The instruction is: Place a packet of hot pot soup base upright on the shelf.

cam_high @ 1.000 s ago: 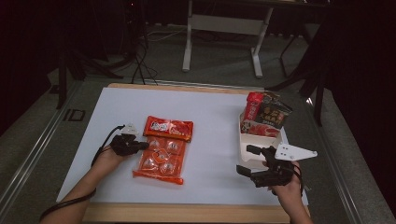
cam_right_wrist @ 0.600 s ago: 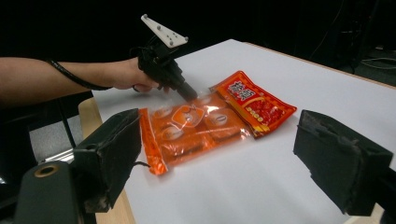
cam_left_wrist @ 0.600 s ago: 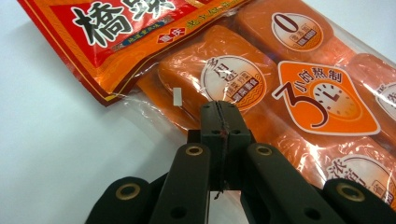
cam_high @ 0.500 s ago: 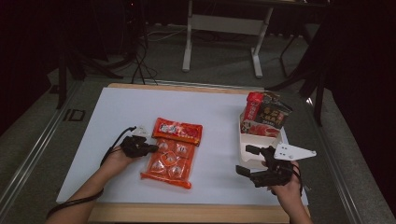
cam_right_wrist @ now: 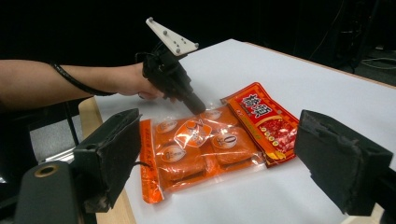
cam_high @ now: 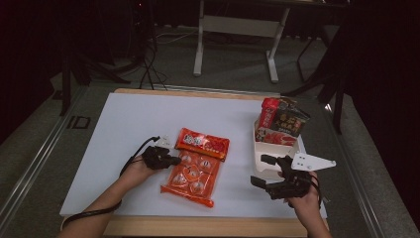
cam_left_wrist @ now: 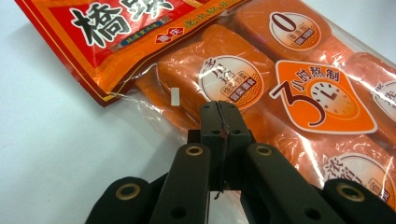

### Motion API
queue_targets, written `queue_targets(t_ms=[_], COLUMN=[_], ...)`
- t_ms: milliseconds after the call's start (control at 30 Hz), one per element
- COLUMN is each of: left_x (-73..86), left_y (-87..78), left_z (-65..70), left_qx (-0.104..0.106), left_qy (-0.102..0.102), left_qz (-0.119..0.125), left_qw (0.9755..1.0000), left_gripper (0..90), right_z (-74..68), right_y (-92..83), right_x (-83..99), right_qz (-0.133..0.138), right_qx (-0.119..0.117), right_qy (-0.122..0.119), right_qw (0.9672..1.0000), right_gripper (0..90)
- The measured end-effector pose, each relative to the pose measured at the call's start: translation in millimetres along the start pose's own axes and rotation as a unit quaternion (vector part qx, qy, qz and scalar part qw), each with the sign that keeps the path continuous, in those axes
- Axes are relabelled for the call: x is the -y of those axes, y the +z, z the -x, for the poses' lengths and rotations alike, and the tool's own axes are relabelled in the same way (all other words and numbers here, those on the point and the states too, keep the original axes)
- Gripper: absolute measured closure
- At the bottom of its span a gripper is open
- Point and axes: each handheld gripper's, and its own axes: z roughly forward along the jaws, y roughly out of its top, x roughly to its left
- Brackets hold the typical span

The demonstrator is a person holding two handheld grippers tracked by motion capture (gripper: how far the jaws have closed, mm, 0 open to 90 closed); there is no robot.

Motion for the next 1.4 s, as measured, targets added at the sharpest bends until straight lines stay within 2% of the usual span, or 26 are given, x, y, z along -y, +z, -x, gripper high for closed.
queue_targets(t_ms=[133, 200, 267, 333, 400, 500, 533, 600, 633, 767, 900, 933, 1067, 1167, 1300, 1400], left_x=[4.9, 7.9, 11.3, 13.5, 23.1, 31.0, 32.7, 33.9, 34.0, 33.9, 31.9, 28.6, 21.7, 18.5, 18.8, 19.2], left_y=[-13.7, -22.9, -29.9, -32.4, -37.2, -36.1, -35.3, -31.5, -30.0, -28.6, -24.8, -20.5, -11.7, -7.2, -6.9, -8.9], left_z=[7.4, 13.2, 21.0, 24.0, 31.9, 34.3, 34.7, 38.4, 40.4, 41.5, 46.0, 51.2, 58.7, 62.7, 63.2, 60.5], left_qx=[0.002, 0.011, 0.010, 0.014, 0.016, 0.021, 0.030, 0.034, 0.030, 0.028, 0.039, 0.048, 0.064, 0.068, 0.069, 0.079], left_qy=[0.012, 0.012, 0.023, 0.026, 0.028, 0.025, 0.021, 0.024, 0.027, 0.016, 0.016, 0.019, 0.021, 0.022, 0.019, 0.012], left_qz=[0.001, 0.006, -0.002, -0.005, -0.019, -0.029, -0.027, -0.032, -0.031, -0.022, -0.019, -0.019, -0.015, -0.011, -0.008, -0.004], left_qw=[0.9999, 0.9998, 0.9997, 0.9996, 0.9993, 0.9991, 0.9990, 0.9986, 0.9987, 0.9992, 0.9989, 0.9985, 0.9976, 0.9974, 0.9974, 0.9968], left_gripper=[90.0, 90.0, 90.0, 90.0, 90.0, 90.0, 90.0, 90.0, 90.0, 90.0, 90.0, 90.0, 90.0, 90.0, 90.0, 90.0], right_z=[0.0, 0.6, 0.8, 0.4, -1.6, -2.0, -2.0, -1.8, -1.6, -1.5, -1.2, -1.4, -1.7, -2.0, -1.9, -1.7], right_y=[-1.6, -1.7, -1.3, -0.9, 0.2, 0.2, 0.2, 0.3, 0.3, 1.1, 1.2, 0.9, 0.6, 1.3, 1.4, 1.2], right_x=[-0.4, -0.5, -0.9, -1.3, -2.2, -2.1, -2.1, -2.1, -2.1, -0.9, -0.5, -0.6, -0.5, -0.2, -0.3, -0.3], right_qz=[0.003, 0.004, 0.004, 0.004, 0.002, 0.001, 0.002, 0.002, 0.000, -0.002, -0.003, -0.003, -0.002, -0.004, -0.004, -0.004], right_qx=[0.002, 0.002, 0.001, 0.001, 0.000, 0.001, 0.000, 0.000, 0.000, -0.001, 0.001, 0.001, 0.001, 0.002, 0.002, 0.003], right_qy=[-0.001, 0.000, 0.001, 0.000, -0.003, -0.003, -0.003, -0.004, -0.004, -0.003, -0.004, -0.004, -0.004, -0.006, -0.008, -0.007], right_qw=[1.0000, 1.0000, 1.0000, 1.0000, 1.0000, 1.0000, 1.0000, 1.0000, 1.0000, 1.0000, 1.0000, 1.0000, 1.0000, 1.0000, 1.0000, 1.0000], right_gripper=[14.8, 14.8, 14.8, 14.8, 14.8, 14.8, 14.8, 14.8, 14.8, 14.8, 14.8, 14.8, 14.8, 14.8, 14.8, 14.8])
